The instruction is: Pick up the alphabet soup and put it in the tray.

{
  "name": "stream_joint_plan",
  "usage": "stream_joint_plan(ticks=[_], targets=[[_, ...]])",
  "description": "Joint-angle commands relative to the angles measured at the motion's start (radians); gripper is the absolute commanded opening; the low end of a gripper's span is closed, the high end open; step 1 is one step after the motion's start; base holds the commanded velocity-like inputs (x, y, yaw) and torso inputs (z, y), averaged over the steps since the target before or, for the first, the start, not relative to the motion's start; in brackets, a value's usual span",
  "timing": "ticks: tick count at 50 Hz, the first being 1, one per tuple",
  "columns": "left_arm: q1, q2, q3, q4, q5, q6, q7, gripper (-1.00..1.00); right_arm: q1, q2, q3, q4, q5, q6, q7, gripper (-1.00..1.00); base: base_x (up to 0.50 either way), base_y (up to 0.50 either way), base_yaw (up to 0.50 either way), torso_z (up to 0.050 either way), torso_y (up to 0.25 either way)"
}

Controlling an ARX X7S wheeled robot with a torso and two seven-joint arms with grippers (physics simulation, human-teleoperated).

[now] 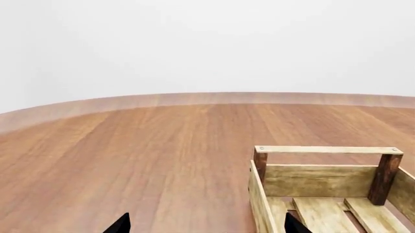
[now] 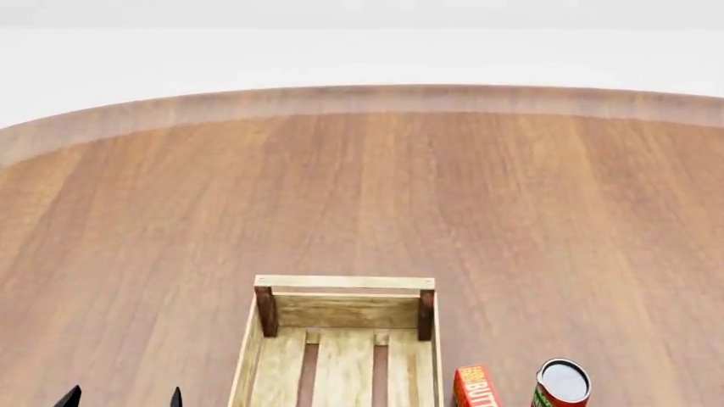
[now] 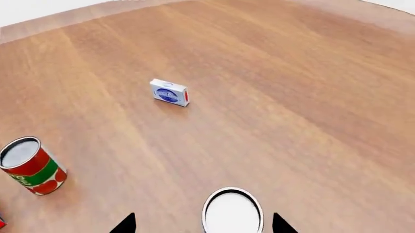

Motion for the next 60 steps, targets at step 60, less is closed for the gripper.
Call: stream_joint_plan(ticks=[60], targets=[[-0.008, -0.024, 0.031, -0.009, -0.027, 0.011, -0.029, 1.00, 0.094, -0.045, -0.159, 0.366, -0.238, -0.263, -0.111, 1.00, 0.00, 0.00, 0.00, 0.000, 0.000]])
